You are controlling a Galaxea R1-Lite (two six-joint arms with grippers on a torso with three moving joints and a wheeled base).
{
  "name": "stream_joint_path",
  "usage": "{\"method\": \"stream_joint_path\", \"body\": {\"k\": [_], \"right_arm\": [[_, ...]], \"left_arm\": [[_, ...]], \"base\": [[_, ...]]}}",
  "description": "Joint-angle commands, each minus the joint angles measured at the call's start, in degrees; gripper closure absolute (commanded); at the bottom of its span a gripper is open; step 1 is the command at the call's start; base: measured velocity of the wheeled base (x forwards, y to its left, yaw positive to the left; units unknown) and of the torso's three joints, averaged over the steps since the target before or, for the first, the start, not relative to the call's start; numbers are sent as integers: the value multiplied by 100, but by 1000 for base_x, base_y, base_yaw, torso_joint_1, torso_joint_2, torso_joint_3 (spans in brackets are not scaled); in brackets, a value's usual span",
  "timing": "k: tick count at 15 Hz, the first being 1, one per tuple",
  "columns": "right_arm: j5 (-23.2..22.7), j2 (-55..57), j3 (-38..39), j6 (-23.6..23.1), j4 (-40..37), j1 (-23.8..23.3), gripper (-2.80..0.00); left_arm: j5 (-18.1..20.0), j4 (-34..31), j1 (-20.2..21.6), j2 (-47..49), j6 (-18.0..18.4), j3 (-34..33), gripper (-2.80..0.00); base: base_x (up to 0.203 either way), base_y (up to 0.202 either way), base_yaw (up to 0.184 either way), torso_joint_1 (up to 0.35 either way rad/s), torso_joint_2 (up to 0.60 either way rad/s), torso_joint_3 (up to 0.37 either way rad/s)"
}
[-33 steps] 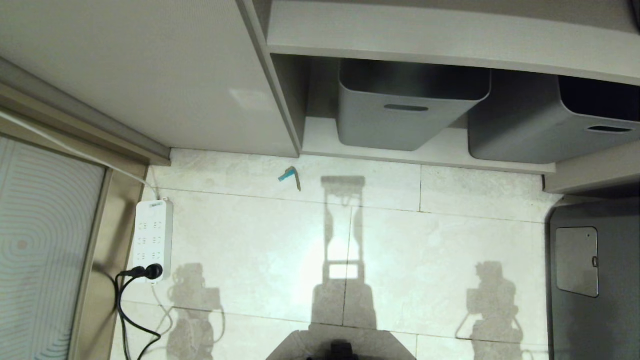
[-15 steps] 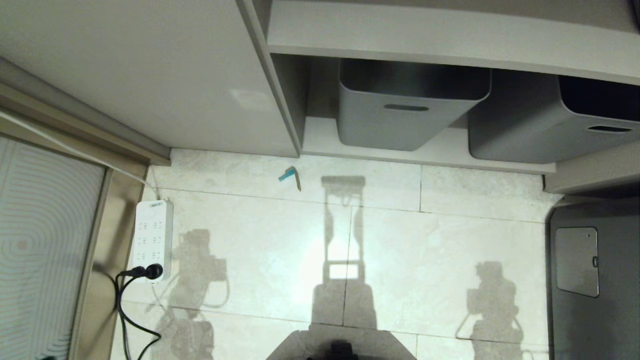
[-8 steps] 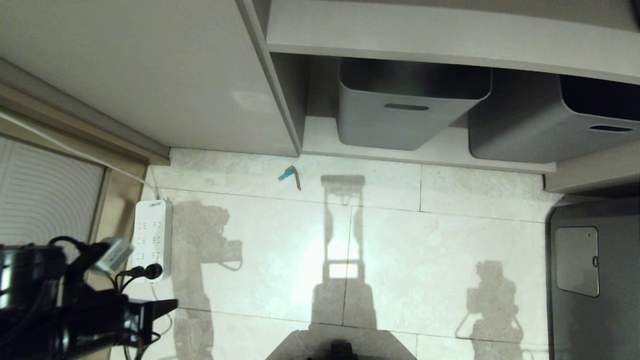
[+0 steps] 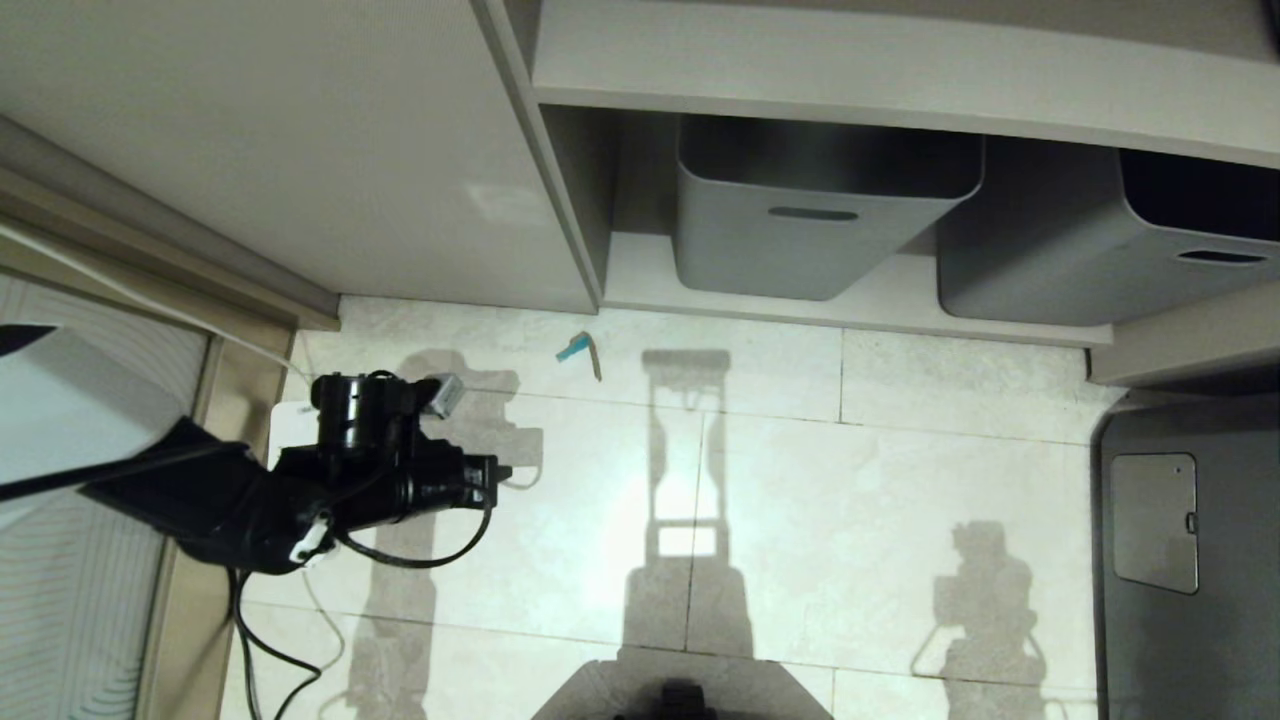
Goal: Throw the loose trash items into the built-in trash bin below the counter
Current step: Pick up the garbage
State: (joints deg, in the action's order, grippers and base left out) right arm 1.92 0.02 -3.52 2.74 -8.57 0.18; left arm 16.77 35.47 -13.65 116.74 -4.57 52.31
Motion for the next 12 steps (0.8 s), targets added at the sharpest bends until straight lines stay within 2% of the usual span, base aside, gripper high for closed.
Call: {"method": "stream_joint_path", "body": {"k": [1,5,6,7,9,12], "right_arm": [[2,6,1,-2,-4,-1,0],[2,6,1,-11,-4,-1,0],[2,6,1,-27,-4,-1,0],[2,6,1,-25,-4,7,0],[2,6,1,-11,-4,1,0],[2,6,1,-11,-4,-1,0]], "left_arm": [[-4,113,-57,843,-21,701,0],[-131,143,-215,1268,-82,1640,0],[-306,152,-310,1308,-187,1760,-280],[-435,153,-423,1314,-374,1816,-280],[-644,346,-594,1314,-447,1811,-280],[-1273,1430,-663,1663,-485,1859,-280]], "base": [[0,0,0,0,0,0],[0,0,0,0,0,0],[0,0,0,0,0,0],[0,0,0,0,0,0],[0,0,0,0,0,0],[0,0,0,0,0,0]]}}
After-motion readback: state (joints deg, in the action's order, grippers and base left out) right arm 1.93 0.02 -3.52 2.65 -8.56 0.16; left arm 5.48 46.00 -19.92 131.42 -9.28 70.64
